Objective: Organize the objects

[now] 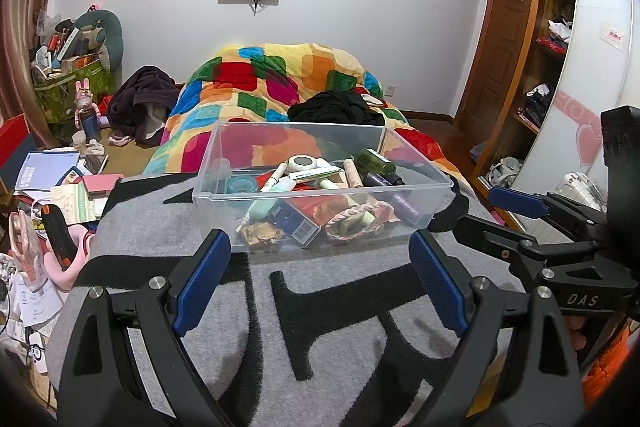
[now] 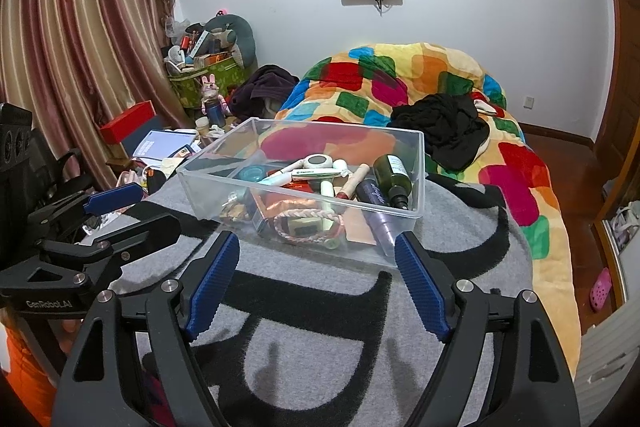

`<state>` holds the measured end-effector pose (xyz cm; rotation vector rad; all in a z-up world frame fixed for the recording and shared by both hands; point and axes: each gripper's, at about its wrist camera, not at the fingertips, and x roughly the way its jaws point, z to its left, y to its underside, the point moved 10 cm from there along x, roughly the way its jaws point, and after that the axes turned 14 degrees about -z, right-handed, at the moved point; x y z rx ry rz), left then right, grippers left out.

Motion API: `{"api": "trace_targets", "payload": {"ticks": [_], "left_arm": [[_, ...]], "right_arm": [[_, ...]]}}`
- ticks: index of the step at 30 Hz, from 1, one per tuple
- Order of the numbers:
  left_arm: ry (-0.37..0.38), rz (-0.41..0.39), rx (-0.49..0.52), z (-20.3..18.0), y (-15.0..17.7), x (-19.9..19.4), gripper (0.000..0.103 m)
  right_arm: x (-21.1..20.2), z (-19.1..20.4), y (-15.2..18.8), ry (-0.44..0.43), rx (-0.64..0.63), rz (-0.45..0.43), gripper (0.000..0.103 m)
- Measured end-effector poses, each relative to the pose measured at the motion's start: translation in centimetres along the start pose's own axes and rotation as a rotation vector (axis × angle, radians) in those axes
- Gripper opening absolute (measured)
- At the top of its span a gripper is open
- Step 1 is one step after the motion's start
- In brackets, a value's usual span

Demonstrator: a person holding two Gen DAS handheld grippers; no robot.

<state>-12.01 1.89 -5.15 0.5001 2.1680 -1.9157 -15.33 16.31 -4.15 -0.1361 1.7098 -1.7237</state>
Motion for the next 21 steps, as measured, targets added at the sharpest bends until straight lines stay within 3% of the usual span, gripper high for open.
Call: {"api": "trace_targets", "payload": {"ticks": [21], "left_arm": [[0.023, 0.012, 0.017, -0.83, -0.11, -0.41, 0.092]], "right_arm": [[-0.04, -0.58, 0.59, 0.007, 0.024, 0.011, 0.081]]}}
